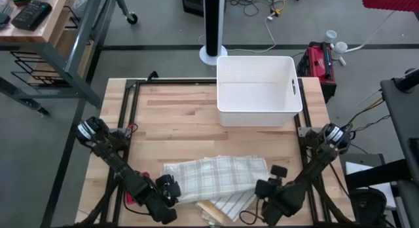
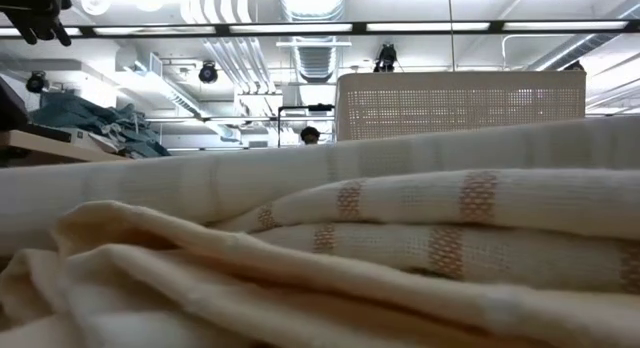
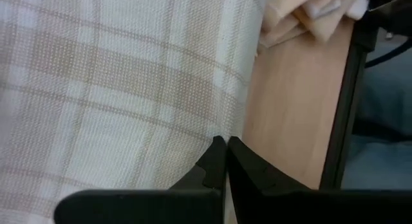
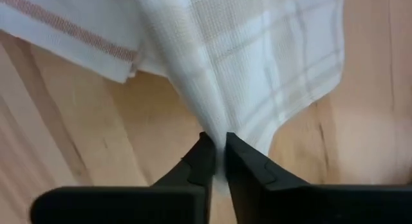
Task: Fold towel
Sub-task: Fold the light brown kitchen towel
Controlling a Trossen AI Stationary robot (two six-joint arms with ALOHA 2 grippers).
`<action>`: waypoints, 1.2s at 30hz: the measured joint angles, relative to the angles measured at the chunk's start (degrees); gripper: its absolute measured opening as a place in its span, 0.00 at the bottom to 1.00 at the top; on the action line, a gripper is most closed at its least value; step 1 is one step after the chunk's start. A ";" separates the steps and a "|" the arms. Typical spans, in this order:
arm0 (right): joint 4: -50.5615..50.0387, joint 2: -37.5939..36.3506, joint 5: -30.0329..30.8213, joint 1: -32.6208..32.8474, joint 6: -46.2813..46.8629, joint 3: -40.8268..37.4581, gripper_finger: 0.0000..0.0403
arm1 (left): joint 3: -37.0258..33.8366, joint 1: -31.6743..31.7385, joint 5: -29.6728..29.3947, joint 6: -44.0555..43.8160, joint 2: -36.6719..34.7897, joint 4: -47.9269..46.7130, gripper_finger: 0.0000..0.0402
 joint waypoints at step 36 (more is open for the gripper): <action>3.91 -0.37 27.14 6.58 9.80 2.80 0.46 | 0.99 -0.36 -5.30 5.24 -0.11 5.95 0.33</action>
